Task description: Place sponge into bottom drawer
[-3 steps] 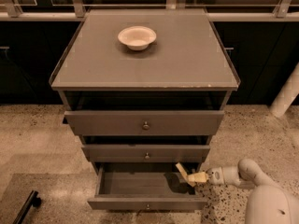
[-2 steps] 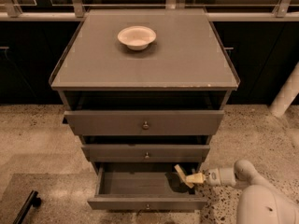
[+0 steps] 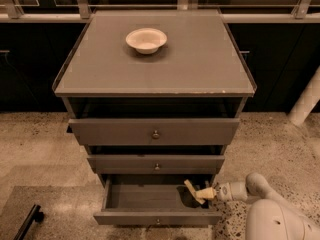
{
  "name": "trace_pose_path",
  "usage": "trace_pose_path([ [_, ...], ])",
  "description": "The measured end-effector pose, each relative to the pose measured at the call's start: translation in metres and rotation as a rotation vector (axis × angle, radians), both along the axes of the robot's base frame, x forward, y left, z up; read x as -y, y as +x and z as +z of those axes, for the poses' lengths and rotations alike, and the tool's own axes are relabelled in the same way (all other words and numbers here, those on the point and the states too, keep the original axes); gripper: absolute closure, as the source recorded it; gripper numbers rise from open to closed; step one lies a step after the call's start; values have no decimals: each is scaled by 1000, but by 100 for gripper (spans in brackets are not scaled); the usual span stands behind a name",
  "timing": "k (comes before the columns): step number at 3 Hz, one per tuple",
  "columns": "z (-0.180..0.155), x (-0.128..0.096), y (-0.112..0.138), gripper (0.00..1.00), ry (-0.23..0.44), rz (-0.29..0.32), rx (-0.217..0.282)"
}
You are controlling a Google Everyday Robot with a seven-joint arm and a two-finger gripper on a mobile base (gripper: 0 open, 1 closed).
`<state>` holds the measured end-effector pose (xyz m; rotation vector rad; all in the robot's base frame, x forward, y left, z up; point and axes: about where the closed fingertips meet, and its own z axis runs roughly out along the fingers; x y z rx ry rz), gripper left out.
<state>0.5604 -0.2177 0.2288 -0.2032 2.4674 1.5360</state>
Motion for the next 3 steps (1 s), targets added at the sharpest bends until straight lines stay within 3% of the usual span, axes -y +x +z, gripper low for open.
trace_pose_path([
  [3, 0, 0, 0, 11, 0, 0, 0],
])
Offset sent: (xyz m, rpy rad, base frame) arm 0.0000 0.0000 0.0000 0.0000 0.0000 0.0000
